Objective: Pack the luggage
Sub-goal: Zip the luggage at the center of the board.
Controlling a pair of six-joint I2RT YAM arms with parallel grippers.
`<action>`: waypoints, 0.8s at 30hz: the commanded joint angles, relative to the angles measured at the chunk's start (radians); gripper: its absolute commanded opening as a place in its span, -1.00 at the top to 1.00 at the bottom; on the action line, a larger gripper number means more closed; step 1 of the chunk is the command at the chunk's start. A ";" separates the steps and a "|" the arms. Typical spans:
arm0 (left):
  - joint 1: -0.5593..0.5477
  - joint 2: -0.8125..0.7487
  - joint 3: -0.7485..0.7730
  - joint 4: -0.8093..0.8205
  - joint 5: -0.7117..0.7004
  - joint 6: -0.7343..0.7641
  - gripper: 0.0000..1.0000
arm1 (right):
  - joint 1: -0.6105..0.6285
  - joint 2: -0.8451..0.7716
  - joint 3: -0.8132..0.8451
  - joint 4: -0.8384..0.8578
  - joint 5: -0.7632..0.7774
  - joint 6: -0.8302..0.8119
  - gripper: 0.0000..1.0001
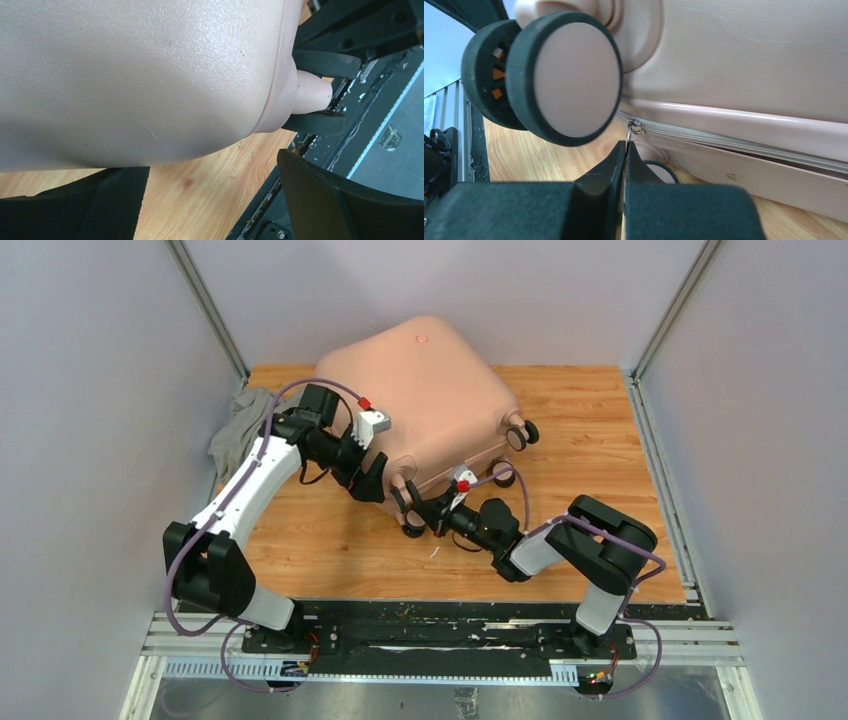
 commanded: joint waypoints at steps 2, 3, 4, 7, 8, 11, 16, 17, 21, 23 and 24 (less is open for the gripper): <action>-0.063 0.049 0.089 0.218 0.160 0.005 -0.97 | 0.122 0.037 0.041 0.121 -0.001 0.004 1.00; -0.068 0.057 0.095 0.224 0.163 -0.002 -0.97 | 0.139 0.039 0.042 0.123 0.027 -0.002 1.00; -0.075 0.070 0.102 0.229 0.164 -0.007 -0.97 | 0.156 0.041 0.046 0.123 0.056 -0.016 1.00; -0.096 0.103 0.126 0.237 0.169 -0.016 -0.96 | 0.223 0.030 0.054 0.115 0.167 -0.075 1.00; -0.105 0.114 0.135 0.236 0.170 -0.020 -0.96 | 0.247 0.024 0.059 0.103 0.232 -0.107 1.00; -0.121 0.143 0.167 0.240 0.180 -0.034 -0.96 | 0.294 0.023 0.071 0.072 0.341 -0.166 1.00; -0.151 0.196 0.229 0.252 0.200 -0.074 -0.96 | 0.339 0.058 0.092 0.079 0.412 -0.206 1.00; -0.159 0.208 0.241 0.252 0.201 -0.079 -0.96 | 0.346 0.066 0.101 0.075 0.412 -0.219 1.00; -0.193 0.240 0.280 0.252 0.198 -0.092 -0.95 | 0.362 0.078 0.137 0.042 0.432 -0.245 1.00; -0.202 0.251 0.285 0.267 0.207 -0.114 -0.95 | 0.376 0.090 0.149 0.043 0.472 -0.262 1.00; -0.206 0.255 0.286 0.273 0.211 -0.125 -0.94 | 0.381 0.098 0.157 0.047 0.488 -0.266 1.00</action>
